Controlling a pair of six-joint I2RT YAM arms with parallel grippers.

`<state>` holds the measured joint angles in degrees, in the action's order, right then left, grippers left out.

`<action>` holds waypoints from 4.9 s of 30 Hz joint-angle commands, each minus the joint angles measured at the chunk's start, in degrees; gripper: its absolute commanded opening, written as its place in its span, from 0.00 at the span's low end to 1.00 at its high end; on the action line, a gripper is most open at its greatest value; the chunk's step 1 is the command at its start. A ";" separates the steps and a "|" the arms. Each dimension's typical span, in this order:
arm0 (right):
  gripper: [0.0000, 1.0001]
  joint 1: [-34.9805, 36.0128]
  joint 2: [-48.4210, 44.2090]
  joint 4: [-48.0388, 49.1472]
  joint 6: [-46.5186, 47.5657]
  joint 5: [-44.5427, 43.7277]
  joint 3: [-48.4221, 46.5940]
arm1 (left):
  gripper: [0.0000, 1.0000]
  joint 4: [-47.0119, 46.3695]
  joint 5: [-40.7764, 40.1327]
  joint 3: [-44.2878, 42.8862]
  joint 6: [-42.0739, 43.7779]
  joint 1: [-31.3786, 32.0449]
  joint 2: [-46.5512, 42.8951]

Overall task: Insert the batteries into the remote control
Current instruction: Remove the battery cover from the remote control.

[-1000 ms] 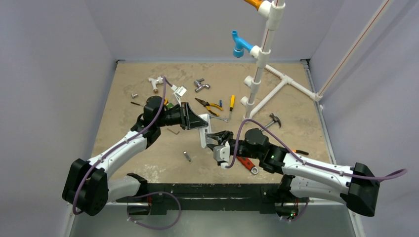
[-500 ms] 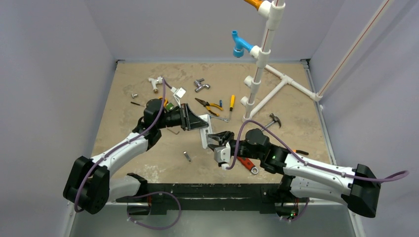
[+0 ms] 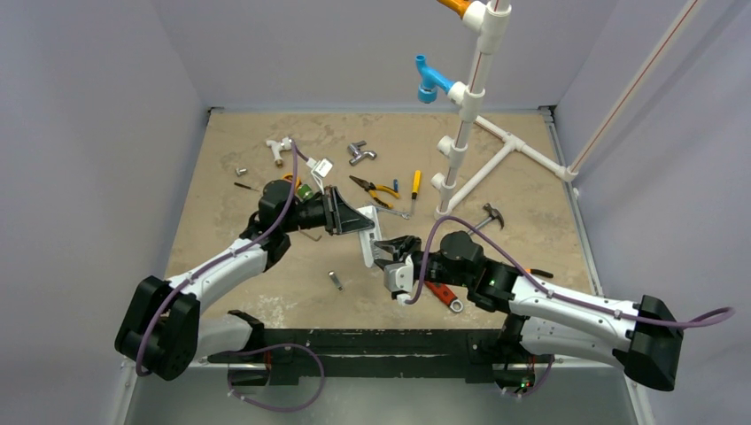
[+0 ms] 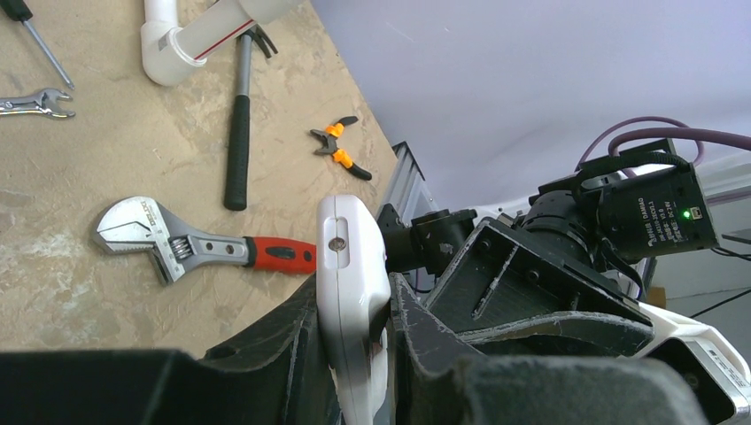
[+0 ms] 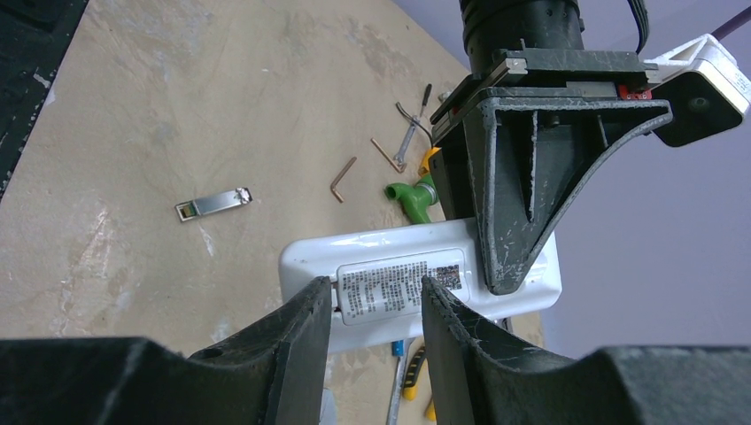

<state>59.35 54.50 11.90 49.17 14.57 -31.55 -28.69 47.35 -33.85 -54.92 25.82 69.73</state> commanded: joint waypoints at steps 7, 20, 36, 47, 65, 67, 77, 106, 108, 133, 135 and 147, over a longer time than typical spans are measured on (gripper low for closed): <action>0.39 -0.27 -1.98 1.13 0.99 -2.53 -2.64 | 0.00 -2.08 3.27 0.28 -0.99 0.50 -0.03; 0.39 -0.29 -2.91 0.34 0.67 -2.57 -2.88 | 0.00 -0.50 3.09 -0.08 -0.24 0.54 -0.04; 0.40 -0.29 -3.39 -1.41 0.15 -2.82 -2.07 | 0.00 -2.04 3.39 -0.92 -2.04 0.53 0.92; 0.40 -0.29 -4.05 -1.97 -0.14 -3.31 -1.81 | 0.00 -5.94 4.18 0.09 -3.72 0.54 2.51; 0.40 -0.29 -5.71 -2.71 -0.83 -4.06 -1.06 | 0.00 -4.59 4.77 -0.96 -2.78 0.54 3.14; 0.41 -0.28 -5.81 -2.91 -0.91 -3.60 -1.06 | 0.00 -4.79 4.77 -1.08 -2.95 0.54 3.21; 0.42 -0.28 -5.26 -4.20 -0.87 -2.65 -1.50 | 0.00 -5.20 4.77 -1.41 -3.27 0.53 3.48; 0.43 -0.27 -6.80 -6.66 -1.37 -4.69 -0.55 | 0.00 -9.14 5.80 -1.25 -5.60 0.54 5.49; 0.44 -0.29 -7.37 -7.92 -1.76 -3.72 -0.85 | 0.00 -9.38 5.86 -1.27 -5.77 0.54 5.59; 0.50 -0.26 -4.48 -5.93 -2.93 3.09 -3.55 | 0.00 -8.49 6.26 -1.05 -5.21 0.54 4.80; 0.50 -0.29 -4.53 -5.44 -2.89 2.89 -3.50 | 0.00 -8.49 6.33 -1.13 -5.20 0.54 4.91; 0.50 -0.30 -4.35 -4.74 -2.76 3.80 -3.75 | 0.00 -8.49 6.26 -1.13 -5.20 0.53 5.00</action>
<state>59.20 50.24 4.43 46.72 16.53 -32.86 -34.04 52.36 -33.87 -60.47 26.06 75.22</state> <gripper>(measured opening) 0.499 0.227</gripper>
